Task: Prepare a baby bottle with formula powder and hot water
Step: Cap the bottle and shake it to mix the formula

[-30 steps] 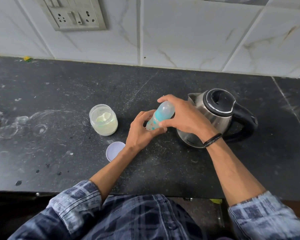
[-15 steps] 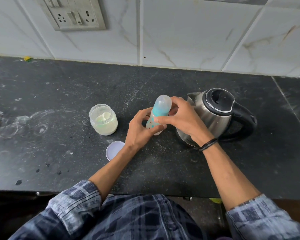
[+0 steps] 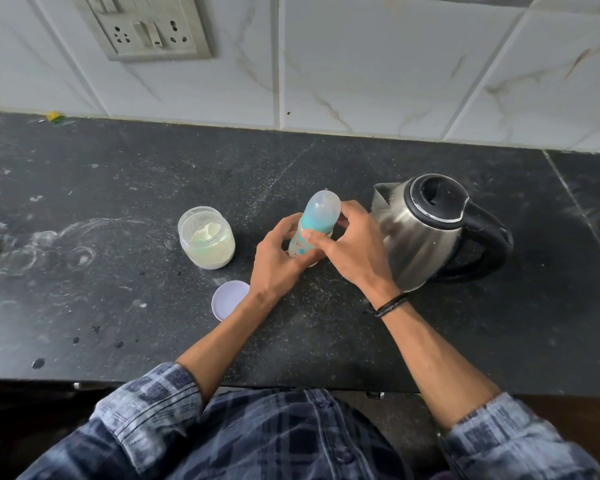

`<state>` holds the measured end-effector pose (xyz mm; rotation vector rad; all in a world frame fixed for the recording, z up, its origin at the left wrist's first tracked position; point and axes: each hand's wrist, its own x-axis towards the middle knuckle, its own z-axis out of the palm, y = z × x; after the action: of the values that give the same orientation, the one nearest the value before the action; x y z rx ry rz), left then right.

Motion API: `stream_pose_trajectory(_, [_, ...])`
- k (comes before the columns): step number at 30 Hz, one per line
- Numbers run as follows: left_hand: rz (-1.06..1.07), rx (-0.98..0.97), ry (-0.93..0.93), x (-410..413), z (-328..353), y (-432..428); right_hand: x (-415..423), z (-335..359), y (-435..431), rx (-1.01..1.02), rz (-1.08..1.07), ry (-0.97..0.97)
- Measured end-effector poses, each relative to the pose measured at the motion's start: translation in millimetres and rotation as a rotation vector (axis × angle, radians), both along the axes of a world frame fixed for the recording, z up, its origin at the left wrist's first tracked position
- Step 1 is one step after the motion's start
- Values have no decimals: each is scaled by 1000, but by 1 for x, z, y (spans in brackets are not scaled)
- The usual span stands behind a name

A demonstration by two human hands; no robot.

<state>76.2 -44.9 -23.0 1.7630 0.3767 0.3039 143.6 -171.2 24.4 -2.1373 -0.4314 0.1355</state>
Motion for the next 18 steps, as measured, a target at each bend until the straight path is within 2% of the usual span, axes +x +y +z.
stream_pose_trajectory(5, [7,5,2,-2,-3,-1,3,1,1,-13,3,36])
stream_pose_trajectory(7, [-6,-23,4,-2,-2,0,9,3,-1,-16,66,134])
stream_pose_trajectory(9, [-46,-49,6,-1,0,0,12,4,-5,59,153,276])
stream_pose_trajectory(11, [-81,-67,4,1,1,0,14,3,-9,150,176,341])
stream_pose_trajectory(18, [-67,-87,-12,3,1,-2,4,-4,-4,231,1,248])
